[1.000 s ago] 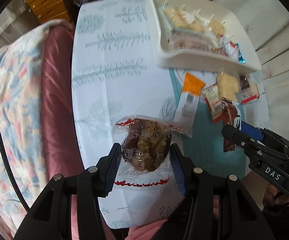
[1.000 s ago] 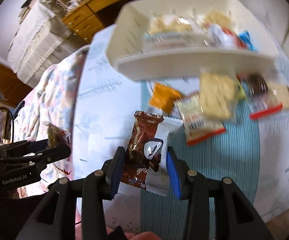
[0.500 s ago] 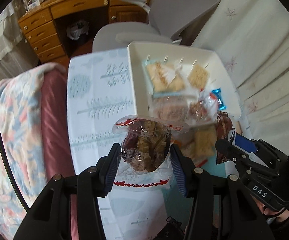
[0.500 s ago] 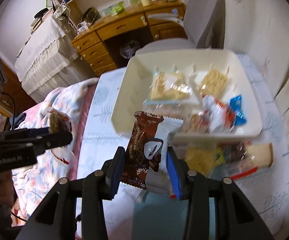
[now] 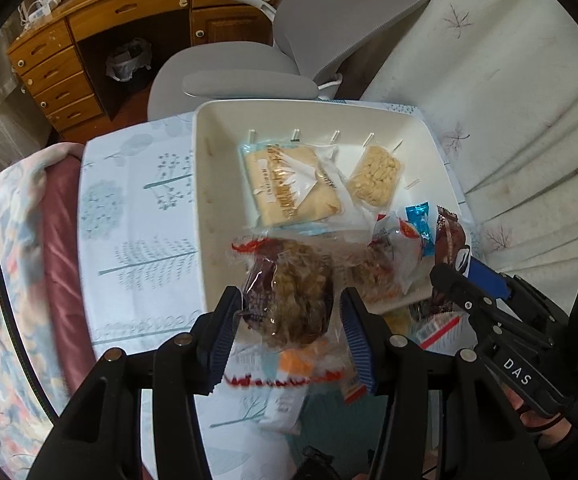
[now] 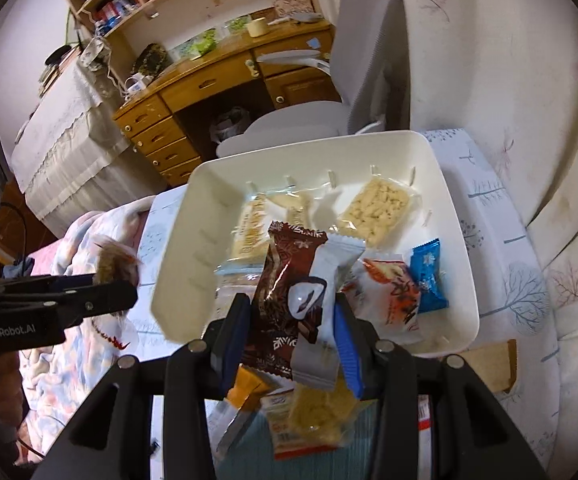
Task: Organize snacks
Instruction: 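Carry both packets over the white tray and open both tools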
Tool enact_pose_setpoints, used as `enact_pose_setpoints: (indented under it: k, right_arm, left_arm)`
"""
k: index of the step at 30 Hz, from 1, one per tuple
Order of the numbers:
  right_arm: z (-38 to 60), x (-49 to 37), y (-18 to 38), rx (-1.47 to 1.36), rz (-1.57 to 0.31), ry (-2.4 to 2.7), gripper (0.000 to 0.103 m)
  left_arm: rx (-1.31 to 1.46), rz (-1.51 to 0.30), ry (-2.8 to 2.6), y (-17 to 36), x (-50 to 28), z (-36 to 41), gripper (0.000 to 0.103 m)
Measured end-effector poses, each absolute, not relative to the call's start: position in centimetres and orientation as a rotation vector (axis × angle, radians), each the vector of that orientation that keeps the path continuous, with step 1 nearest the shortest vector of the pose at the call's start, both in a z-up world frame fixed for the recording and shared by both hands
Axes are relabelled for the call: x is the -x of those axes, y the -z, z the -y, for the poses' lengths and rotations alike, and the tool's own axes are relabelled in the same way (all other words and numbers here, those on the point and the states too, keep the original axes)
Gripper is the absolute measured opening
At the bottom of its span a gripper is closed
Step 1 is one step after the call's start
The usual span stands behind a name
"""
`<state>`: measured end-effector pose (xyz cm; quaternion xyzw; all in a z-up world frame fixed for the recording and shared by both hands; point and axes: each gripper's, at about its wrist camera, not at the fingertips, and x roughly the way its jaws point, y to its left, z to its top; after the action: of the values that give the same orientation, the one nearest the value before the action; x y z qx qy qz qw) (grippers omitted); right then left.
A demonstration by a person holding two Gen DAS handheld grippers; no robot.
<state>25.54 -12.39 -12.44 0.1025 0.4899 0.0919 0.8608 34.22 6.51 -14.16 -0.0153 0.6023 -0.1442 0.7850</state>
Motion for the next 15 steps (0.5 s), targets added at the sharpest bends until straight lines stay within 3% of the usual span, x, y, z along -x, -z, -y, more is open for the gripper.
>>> enact_pose_setpoints:
  k: [6,9,10,13,15]
  right_arm:
    - [13.9,-26.7,14.2,-0.238,-1.066,-0.186,0.043]
    - [14.4,-26.9,14.6,-0.263,-1.078,-0.185,0.045]
    - [14.6,-26.9,14.7,-0.275,-1.081,-0.182,0.05]
    - [14.9,-26.7,14.5,-0.298,-1.079,-0.168,0.065]
    - [15.1,-26.4,14.2,-0.311,-1.071,-0.157,0.066]
  left_arm:
    - [0.045,-1.31,0.319,15.6,-35.6,-4.6,0.052]
    - [0.063,-1.299,0.305,15.7,-35.9,-4.3,0.07]
    - [0.07,-1.293,0.3,15.5,-36.0,-4.4,0.08]
    - [0.079,-1.274,0.294,14.7,-35.7,-5.0,0.082]
    - [0.076,-1.272,0.286,14.2,-35.3,-5.4,0.082]
